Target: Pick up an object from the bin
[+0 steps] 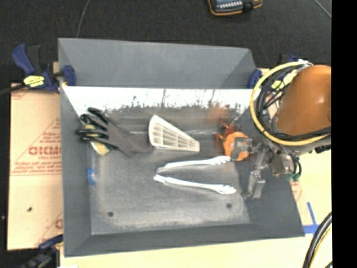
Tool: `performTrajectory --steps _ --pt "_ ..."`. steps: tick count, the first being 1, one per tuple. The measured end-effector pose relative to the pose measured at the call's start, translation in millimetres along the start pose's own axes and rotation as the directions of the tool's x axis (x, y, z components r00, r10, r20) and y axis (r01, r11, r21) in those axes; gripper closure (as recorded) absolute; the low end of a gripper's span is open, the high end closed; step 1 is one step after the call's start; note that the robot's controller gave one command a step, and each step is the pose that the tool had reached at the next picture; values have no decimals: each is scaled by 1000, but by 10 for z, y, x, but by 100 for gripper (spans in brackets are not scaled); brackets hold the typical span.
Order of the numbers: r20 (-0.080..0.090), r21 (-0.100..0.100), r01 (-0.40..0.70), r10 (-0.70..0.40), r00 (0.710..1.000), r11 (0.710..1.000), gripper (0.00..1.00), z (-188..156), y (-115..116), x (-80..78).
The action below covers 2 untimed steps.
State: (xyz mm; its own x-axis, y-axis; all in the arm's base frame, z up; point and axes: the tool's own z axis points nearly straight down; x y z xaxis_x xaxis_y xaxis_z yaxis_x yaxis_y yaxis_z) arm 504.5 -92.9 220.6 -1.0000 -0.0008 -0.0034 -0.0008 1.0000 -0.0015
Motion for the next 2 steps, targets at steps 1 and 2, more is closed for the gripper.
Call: performTrajectory --steps 1,2 --pt "6 -1 17 -17 1000 1000 0 1458 865 -621" --pt "18 9 163 -163 986 987 0 642 619 -745"
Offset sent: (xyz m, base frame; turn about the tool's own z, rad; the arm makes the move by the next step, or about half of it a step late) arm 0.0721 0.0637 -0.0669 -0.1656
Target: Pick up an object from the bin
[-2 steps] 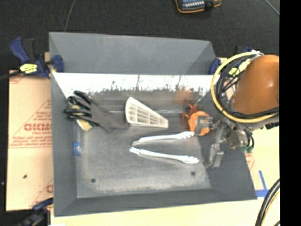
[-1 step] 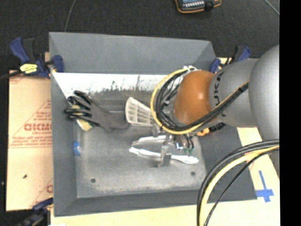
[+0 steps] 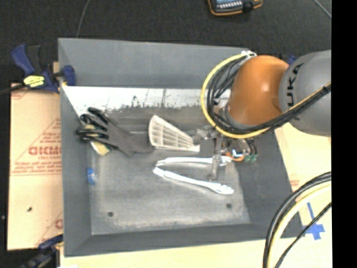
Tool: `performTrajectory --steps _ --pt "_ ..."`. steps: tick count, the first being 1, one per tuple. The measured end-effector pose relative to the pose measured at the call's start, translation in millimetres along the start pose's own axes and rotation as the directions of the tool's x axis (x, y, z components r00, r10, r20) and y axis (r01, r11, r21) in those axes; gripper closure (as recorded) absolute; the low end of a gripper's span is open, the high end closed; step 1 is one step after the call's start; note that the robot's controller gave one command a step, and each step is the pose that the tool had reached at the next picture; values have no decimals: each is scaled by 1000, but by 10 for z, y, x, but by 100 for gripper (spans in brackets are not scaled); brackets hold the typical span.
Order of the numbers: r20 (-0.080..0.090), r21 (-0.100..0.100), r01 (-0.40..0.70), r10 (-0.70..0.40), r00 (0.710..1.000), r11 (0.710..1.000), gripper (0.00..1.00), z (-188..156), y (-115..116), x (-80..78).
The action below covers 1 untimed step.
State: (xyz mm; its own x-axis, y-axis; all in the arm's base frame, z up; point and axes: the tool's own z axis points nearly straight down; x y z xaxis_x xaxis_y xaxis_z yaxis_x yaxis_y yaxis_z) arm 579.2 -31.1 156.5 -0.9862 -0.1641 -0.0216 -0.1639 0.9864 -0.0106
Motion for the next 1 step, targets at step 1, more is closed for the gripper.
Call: performTrajectory --steps 1 --pt "-21 -11 -132 132 991 991 0 834 289 104"
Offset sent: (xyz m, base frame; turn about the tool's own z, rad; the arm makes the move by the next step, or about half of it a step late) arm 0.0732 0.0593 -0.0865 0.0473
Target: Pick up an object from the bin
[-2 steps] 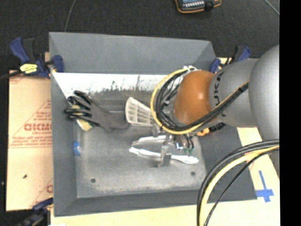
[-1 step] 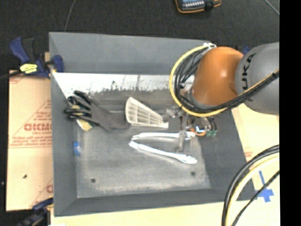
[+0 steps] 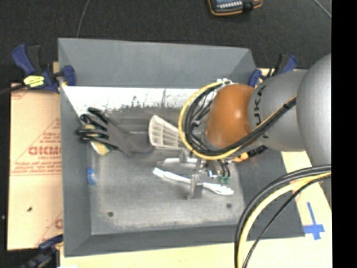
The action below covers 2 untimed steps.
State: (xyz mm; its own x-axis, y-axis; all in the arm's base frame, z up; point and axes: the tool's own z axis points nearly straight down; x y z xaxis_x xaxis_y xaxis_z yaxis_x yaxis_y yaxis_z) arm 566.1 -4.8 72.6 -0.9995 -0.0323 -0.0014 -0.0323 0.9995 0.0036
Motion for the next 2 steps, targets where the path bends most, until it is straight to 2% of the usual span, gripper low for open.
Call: performTrajectory --steps 1,2 --pt "-38 17 88 -88 995 996 0 57 235 -772" --pt "-1 2 -83 83 997 997 100 22 226 91"
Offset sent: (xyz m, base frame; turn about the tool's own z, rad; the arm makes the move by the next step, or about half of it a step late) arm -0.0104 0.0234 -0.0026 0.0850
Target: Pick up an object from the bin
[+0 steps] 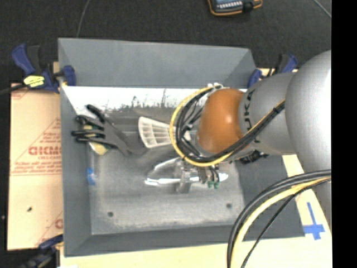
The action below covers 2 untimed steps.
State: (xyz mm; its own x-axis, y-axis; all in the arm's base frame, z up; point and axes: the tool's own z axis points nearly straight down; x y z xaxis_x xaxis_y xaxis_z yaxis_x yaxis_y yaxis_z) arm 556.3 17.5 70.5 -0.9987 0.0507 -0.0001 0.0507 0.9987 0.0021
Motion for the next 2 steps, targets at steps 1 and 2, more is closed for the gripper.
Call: performTrajectory --steps 1,2 --pt "0 0 1 -1 1000 1000 100 0 0 -1" --pt "1 0 2 -2 1000 1000 100 -202 -5 2"
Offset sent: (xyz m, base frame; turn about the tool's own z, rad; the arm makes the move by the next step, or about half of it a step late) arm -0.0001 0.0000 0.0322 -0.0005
